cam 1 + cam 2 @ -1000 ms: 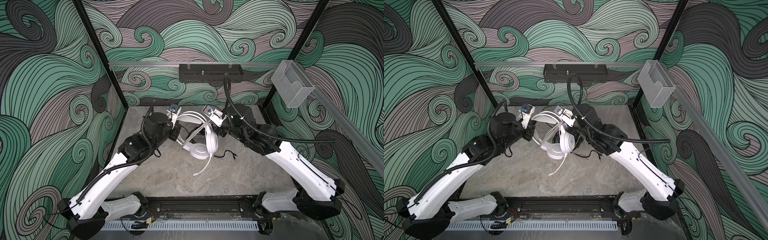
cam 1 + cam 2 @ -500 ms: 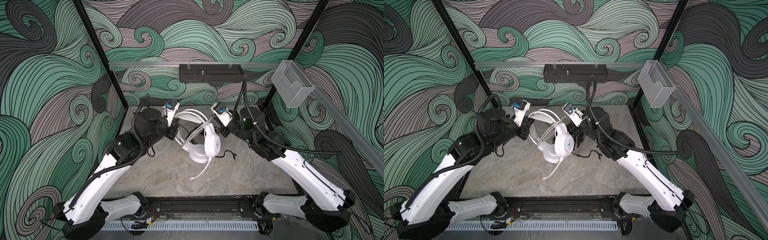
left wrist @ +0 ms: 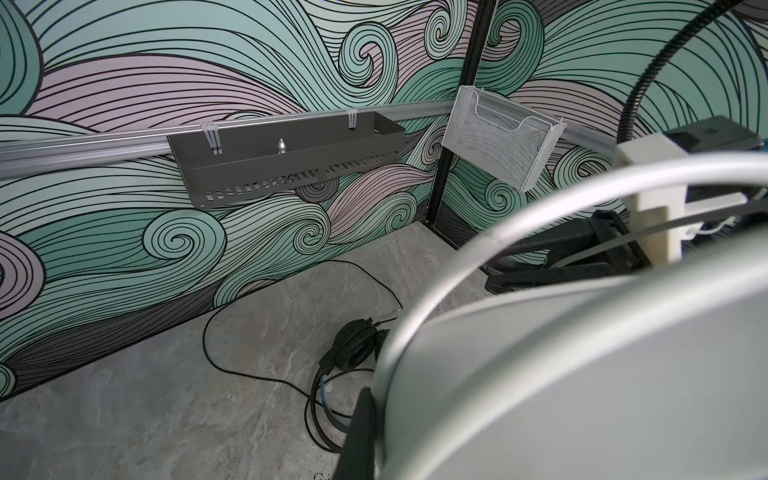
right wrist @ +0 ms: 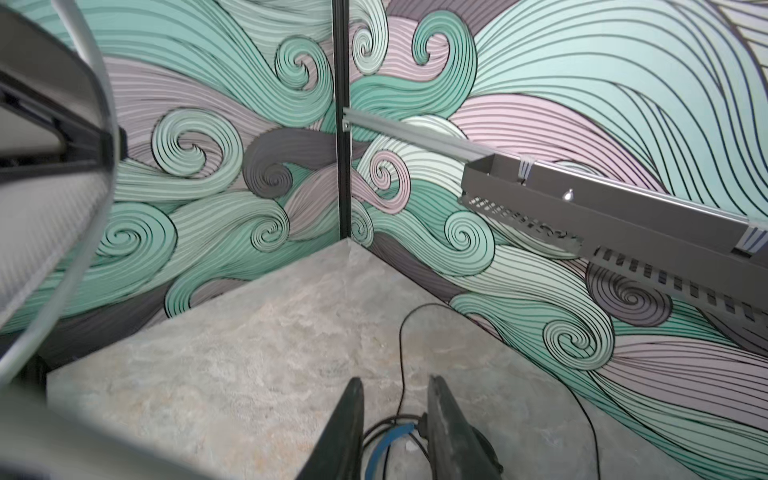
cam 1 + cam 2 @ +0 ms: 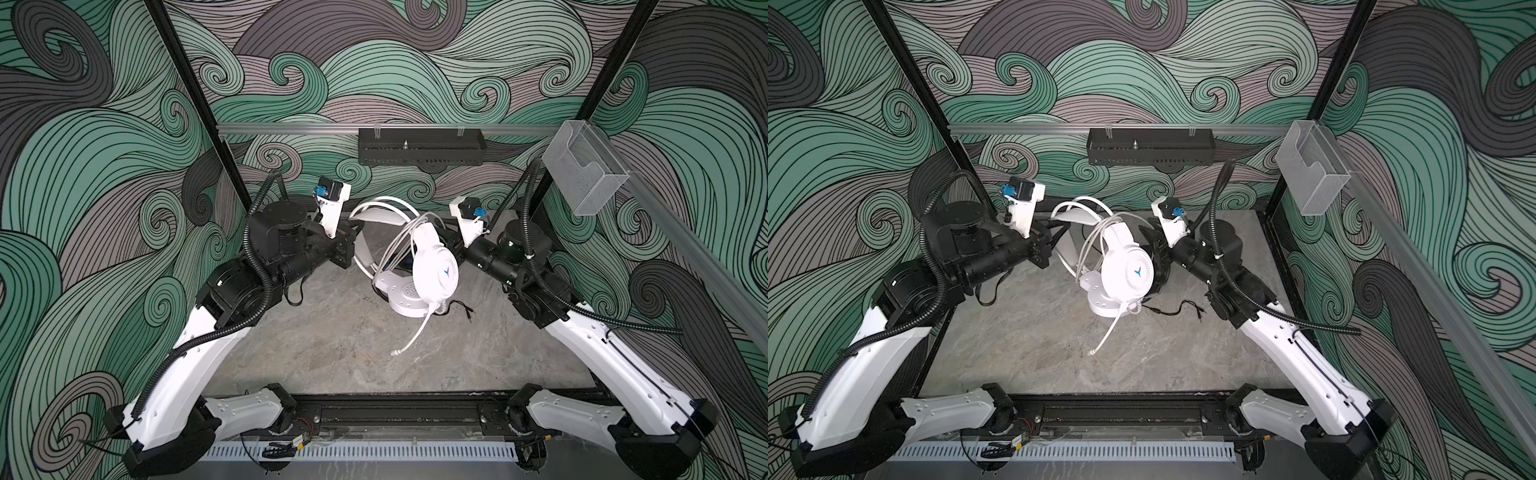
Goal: Wrap the headphones
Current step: 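Raise the white headset with the left gripper while the right gripper draws the cable upward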
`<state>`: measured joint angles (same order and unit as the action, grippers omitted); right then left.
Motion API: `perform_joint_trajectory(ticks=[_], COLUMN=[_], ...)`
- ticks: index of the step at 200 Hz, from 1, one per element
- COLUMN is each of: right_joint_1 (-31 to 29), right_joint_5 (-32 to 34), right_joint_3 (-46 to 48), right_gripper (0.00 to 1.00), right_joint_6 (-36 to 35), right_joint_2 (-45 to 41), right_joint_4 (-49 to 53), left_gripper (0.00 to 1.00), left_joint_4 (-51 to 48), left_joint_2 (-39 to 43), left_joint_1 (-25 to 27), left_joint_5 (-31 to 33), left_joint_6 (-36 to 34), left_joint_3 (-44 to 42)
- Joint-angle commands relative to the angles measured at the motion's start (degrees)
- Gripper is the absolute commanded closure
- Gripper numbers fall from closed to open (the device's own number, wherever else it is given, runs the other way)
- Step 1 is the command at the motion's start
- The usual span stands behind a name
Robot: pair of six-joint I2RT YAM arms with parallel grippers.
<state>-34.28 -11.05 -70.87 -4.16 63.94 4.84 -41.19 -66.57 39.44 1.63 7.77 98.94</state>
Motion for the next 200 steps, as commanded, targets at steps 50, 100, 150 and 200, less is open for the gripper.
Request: perform_joint_trajectory(ticks=[50,100,150,200], right_joint_1=[2.8,3.9,3.8,3.5], right_joint_5=[-7.0,-10.1,-11.7,-12.4], right_joint_3=[5.5,9.9,12.4,15.3], right_gripper=[0.74,0.78,0.77,0.69], right_joint_6=[12.1,17.3,20.6,21.7], right_joint_2=[-0.1,1.3,4.0,4.1], right_joint_4=[-10.2,-15.1,-19.5,-21.1], left_gripper=[1.00,1.00,1.00,1.00], left_joint_4=[-3.2,0.1,0.7,2.1], left_joint_2=[-6.4,-6.7,-6.7,-6.6], left_joint_1=[-0.6,-0.5,-0.6,-0.5], left_joint_5=[2.8,2.2,1.3,1.2], left_joint_6=[16.2,23.1,24.5,26.1], left_joint_3=[16.9,17.5,17.3,16.7])
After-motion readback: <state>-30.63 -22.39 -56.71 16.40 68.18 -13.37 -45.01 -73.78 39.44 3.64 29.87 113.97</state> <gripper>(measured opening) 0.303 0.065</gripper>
